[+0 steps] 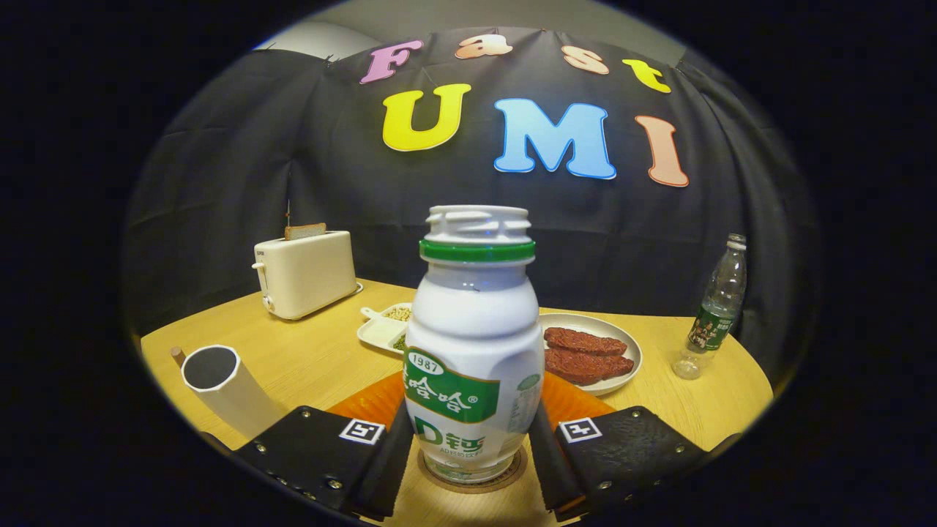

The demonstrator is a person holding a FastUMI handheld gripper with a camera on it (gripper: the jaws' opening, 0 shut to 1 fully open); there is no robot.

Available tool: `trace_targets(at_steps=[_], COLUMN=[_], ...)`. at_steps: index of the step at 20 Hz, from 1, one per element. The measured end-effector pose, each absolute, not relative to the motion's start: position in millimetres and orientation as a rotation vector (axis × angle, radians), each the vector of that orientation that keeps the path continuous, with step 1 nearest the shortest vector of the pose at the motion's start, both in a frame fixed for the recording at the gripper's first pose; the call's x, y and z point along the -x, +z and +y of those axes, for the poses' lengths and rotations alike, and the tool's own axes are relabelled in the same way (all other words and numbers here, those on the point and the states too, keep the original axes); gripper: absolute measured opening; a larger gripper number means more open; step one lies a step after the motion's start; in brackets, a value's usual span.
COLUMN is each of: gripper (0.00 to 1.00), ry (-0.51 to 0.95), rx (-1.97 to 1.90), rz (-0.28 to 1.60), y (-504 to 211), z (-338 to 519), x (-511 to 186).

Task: Take the bottle from table, then pour the juice into the cup, finally place the bottle on the coaster

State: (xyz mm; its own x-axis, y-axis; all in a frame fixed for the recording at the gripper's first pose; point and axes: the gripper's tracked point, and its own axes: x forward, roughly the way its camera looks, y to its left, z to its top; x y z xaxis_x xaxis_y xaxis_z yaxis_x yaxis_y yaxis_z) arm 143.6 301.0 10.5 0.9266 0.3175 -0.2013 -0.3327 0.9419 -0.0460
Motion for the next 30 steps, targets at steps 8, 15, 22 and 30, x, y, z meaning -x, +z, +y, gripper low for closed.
trace_targets(at_steps=[8,15,22,30], gripper=[0.72,0.72,0.75,0.93], ry=[0.331,0.31,0.307,0.264], rx=[0.061,0.053,0.027,0.007], rz=[0.197,0.187,0.178,0.134], y=[3,1,1,30], z=[299,297,297,290], x=[-147,-145,-146,-130])
